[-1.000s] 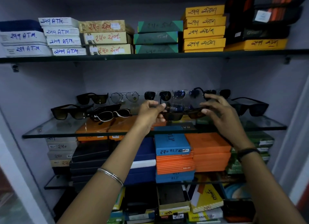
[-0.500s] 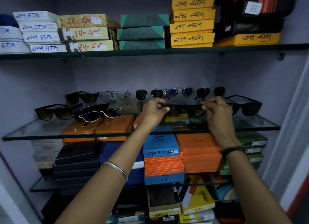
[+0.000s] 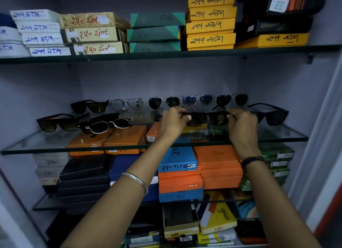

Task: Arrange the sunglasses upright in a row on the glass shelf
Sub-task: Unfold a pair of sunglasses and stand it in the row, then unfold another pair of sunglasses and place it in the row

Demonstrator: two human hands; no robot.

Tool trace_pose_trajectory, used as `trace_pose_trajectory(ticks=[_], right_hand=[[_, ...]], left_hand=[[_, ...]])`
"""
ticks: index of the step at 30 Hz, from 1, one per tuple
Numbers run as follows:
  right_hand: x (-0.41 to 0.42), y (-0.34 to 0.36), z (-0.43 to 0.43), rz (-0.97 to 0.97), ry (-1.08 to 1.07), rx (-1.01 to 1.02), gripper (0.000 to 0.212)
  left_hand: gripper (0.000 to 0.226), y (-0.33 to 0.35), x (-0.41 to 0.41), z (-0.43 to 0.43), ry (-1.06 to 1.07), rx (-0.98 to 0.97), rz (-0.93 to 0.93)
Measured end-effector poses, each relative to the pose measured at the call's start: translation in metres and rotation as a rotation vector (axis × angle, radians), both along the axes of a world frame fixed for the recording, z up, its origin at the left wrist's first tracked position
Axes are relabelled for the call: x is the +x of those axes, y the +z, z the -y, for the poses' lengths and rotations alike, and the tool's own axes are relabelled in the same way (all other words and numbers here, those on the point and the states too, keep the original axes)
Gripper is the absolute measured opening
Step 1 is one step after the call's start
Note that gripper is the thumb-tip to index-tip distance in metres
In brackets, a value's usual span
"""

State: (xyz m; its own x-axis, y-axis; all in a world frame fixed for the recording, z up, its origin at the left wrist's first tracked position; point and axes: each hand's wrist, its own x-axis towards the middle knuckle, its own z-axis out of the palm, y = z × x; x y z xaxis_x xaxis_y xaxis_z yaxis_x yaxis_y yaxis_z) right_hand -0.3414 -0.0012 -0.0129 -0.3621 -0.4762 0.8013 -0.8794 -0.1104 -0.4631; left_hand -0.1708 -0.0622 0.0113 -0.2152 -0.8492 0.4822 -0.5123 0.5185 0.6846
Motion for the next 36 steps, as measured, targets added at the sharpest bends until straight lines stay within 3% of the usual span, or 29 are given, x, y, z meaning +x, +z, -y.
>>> trace_pose_trajectory(ticks=[7, 12, 15, 19, 24, 28, 31, 33, 36], right_hand=[[0.004, 0.0, -0.005, -0.02, -0.029, -0.038, 0.029], [0.026, -0.003, -0.017, -0.024, -0.015, -0.096, 0.026], [0.058, -0.003, -0.021, -0.002, 0.089, -0.104, 0.024], [0.105, -0.002, -0.018, 0.015, 0.255, -0.095, 0.025], [0.154, -0.005, -0.007, -0.037, 0.37, -0.034, 0.022], [0.175, 0.0, 0.0, -0.03, 0.444, 0.001, 0.022], [0.186, 0.012, 0.003, 0.009, 0.489, 0.065, 0.03], [0.192, 0.02, 0.003, 0.049, 0.565, 0.157, 0.036], [0.195, 0.026, 0.001, -0.001, 0.625, 0.231, 0.026]], left_hand=[[0.039, 0.0, 0.024, -0.018, 0.085, -0.147, 0.056], [0.035, -0.013, 0.09, -0.021, 0.36, -0.388, 0.2], [0.036, -0.009, 0.134, -0.016, 0.592, -0.402, 0.36], [0.032, -0.007, 0.179, 0.001, 0.705, -0.313, 0.486], [0.034, -0.006, 0.194, 0.01, 0.596, -0.18, 0.554], [0.021, 0.001, 0.199, 0.006, 0.406, -0.15, 0.335], [0.013, 0.001, 0.202, -0.009, 0.21, -0.316, 0.182], [0.012, -0.001, 0.203, -0.021, 0.099, -0.475, 0.189], [0.012, -0.01, 0.205, -0.029, 0.091, -0.691, 0.262]])
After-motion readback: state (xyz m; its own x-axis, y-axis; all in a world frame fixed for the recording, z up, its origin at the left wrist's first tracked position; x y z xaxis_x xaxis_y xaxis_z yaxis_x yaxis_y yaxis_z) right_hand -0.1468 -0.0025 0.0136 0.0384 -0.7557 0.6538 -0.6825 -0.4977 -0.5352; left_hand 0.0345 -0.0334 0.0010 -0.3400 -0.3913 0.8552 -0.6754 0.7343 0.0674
